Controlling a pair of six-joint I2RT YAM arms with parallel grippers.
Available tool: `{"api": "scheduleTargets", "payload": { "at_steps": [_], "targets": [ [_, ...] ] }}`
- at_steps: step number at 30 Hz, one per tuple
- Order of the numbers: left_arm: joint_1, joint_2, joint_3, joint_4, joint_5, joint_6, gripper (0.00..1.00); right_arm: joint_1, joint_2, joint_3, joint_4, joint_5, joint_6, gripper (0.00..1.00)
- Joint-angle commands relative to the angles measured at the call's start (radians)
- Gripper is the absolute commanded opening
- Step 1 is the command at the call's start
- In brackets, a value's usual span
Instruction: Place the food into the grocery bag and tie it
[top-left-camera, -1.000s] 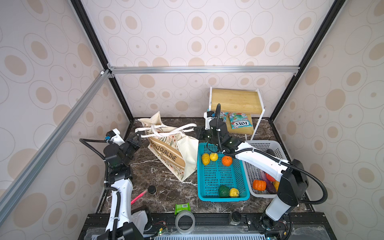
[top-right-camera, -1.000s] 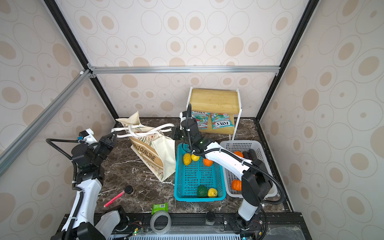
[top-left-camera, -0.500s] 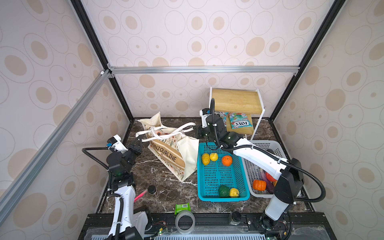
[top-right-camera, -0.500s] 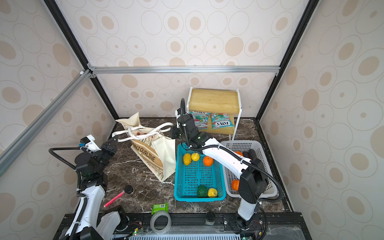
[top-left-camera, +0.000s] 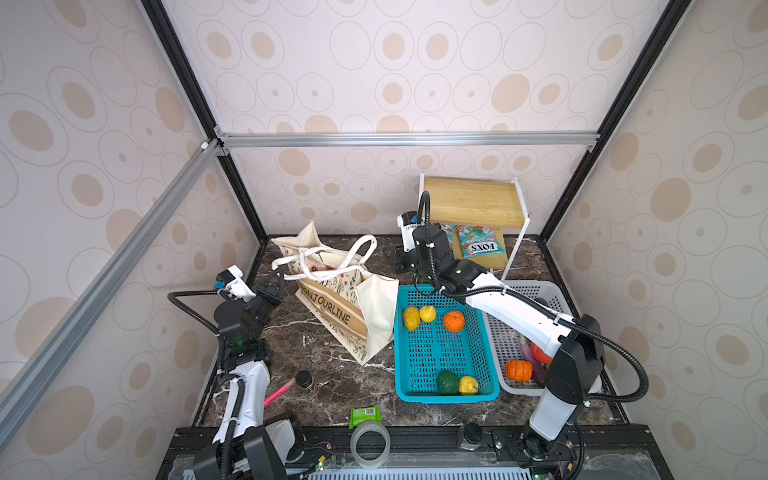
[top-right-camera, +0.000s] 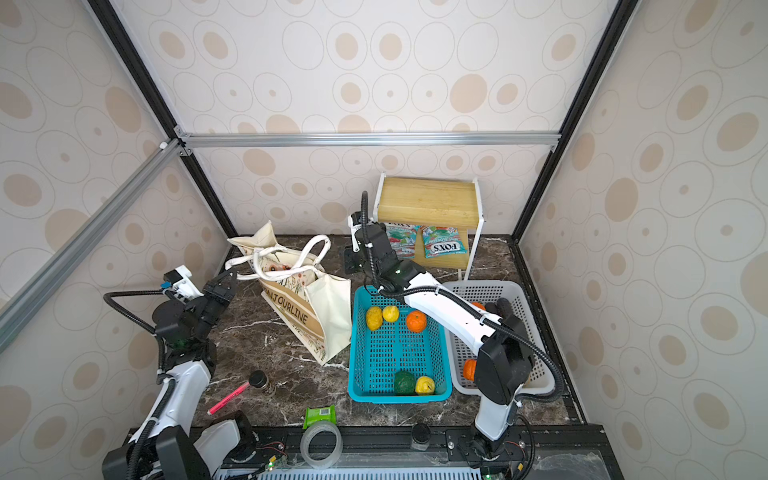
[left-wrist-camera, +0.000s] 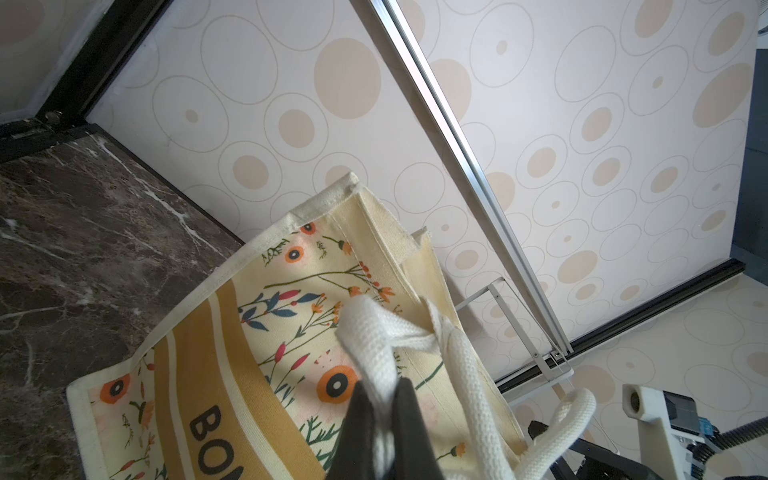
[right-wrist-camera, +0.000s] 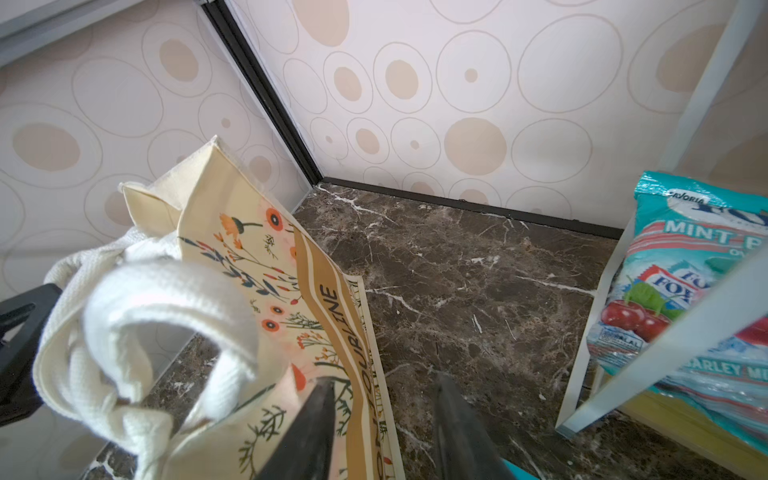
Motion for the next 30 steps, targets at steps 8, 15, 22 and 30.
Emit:
{"api": "scheduleTargets", "payload": {
  "at_steps": [8,15,22,30],
  "targets": [
    [-0.027,0.019,0.038,0.040,0.008,-0.027,0.12,0.045,-0.303,-0.192,-0.181,0.118,0.064,0.77],
    [-0.033,0.019,0.038,0.031,-0.005,-0.044,0.11,0.112,-0.383,-0.388,-0.124,0.057,0.105,0.76],
    [-0.033,0.040,0.030,0.043,0.001,-0.067,0.11,0.199,-0.175,-0.299,-0.075,0.163,0.032,0.58],
    [-0.041,0.089,0.032,0.086,0.001,-0.075,0.10,0.195,0.018,-0.108,-0.013,0.419,-0.112,0.13]
  ]
}}
